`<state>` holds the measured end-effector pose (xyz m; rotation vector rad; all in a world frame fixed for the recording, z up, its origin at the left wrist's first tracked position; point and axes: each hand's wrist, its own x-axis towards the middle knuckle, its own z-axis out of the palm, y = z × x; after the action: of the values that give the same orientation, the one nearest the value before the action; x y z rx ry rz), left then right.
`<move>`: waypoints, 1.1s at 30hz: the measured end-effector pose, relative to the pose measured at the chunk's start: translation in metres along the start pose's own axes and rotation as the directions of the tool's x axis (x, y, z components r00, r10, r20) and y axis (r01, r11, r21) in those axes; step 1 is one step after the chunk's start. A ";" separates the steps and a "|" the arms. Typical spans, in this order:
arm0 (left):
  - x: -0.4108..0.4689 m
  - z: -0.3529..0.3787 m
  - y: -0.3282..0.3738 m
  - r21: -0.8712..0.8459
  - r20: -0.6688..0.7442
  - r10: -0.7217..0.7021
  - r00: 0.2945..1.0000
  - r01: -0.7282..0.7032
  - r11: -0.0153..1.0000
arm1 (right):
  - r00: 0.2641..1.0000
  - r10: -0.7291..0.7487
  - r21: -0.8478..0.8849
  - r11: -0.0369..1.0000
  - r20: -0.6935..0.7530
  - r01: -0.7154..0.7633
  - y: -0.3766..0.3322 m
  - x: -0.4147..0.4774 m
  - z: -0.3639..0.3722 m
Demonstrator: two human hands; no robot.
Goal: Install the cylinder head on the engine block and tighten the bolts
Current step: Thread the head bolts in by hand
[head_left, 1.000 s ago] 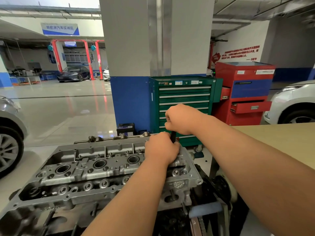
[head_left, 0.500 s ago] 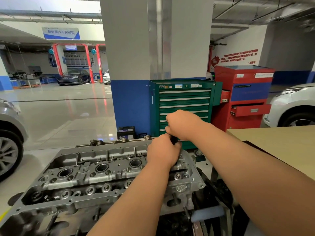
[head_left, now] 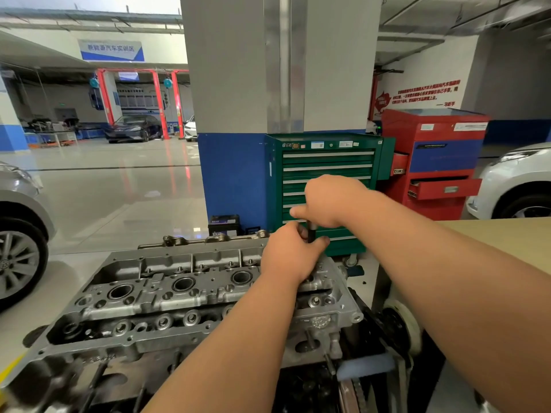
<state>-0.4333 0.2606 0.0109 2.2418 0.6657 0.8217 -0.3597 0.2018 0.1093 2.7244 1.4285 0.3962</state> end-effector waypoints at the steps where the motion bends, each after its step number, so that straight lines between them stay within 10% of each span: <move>1: 0.001 0.000 0.000 -0.013 -0.003 -0.010 1.000 0.010 1.000 | 0.999 0.029 -0.059 0.998 -0.029 -0.031 -0.001 0.000 0.003; 7: 0.001 -0.002 -0.003 -0.027 0.060 0.096 0.994 -0.094 0.995 | 0.967 -0.155 0.329 0.941 0.201 0.083 0.006 -0.007 -0.014; 13: 0.000 0.001 0.000 -0.046 0.036 -0.011 0.999 0.013 0.999 | 0.998 -0.051 -0.147 0.988 0.047 0.057 -0.005 -0.004 -0.006; 21: 0.002 0.000 -0.001 -0.007 0.011 0.012 1.000 -0.012 1.000 | 0.972 -0.133 0.077 0.990 0.193 0.121 0.001 -0.007 -0.021; 28: 0.002 0.002 -0.001 -0.074 -0.031 -0.041 0.999 0.039 0.996 | 0.994 -0.024 -0.201 0.980 -0.103 0.003 0.002 -0.003 0.001; 33: 0.001 0.000 -0.004 -0.057 -0.029 0.022 0.999 -0.024 0.998 | 0.970 -0.241 -0.233 0.946 -0.037 0.226 0.012 0.000 0.004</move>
<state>-0.4327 0.2636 0.0086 2.1938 0.6226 0.8742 -0.3493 0.1950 0.1074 2.3515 1.5888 0.5987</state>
